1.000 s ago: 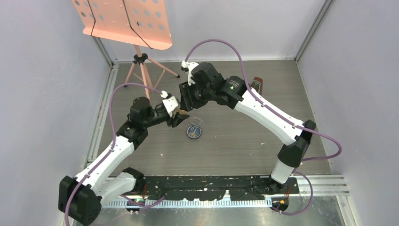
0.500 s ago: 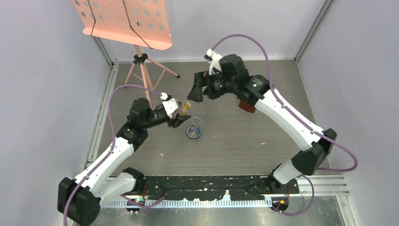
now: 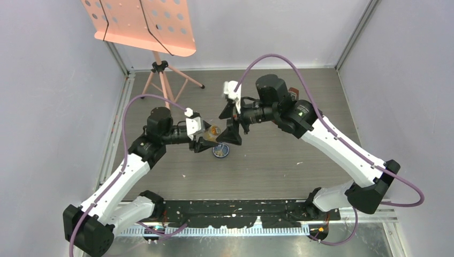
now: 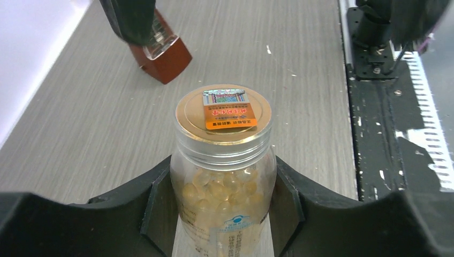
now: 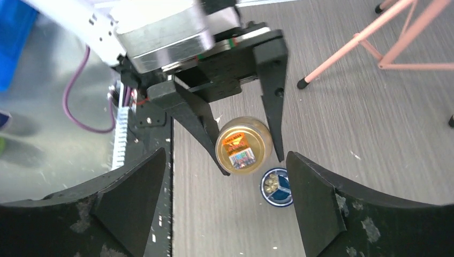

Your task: Sort the pills into containers

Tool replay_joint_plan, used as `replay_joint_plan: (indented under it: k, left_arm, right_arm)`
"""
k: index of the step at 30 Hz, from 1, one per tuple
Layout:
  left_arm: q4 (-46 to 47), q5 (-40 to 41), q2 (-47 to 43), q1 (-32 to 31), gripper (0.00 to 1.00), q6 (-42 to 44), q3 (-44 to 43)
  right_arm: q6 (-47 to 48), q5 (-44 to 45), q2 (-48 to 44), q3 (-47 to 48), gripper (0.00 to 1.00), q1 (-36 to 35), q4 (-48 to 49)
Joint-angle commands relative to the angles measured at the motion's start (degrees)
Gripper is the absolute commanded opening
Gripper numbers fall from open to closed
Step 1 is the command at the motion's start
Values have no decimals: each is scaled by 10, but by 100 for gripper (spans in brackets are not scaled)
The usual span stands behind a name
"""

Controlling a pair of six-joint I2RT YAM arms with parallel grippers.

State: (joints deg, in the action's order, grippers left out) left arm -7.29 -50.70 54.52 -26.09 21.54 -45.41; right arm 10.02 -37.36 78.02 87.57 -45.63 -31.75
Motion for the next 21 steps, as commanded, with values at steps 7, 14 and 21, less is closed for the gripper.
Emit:
replay_joint_plan:
  k: [7,14,21]
  left_arm:
    - [-54,-58,0,2,4,25,-34]
    - [-57,-62,2,2,4,30,-38]
    - [-63,-63,6,2,4,36,-41]
  right_arm:
    - [163,92,22,33,80,-53,-19]
    - [175,106,26,28,73,-65,-32]
    - [185,83,38,39,74,-71,-62]
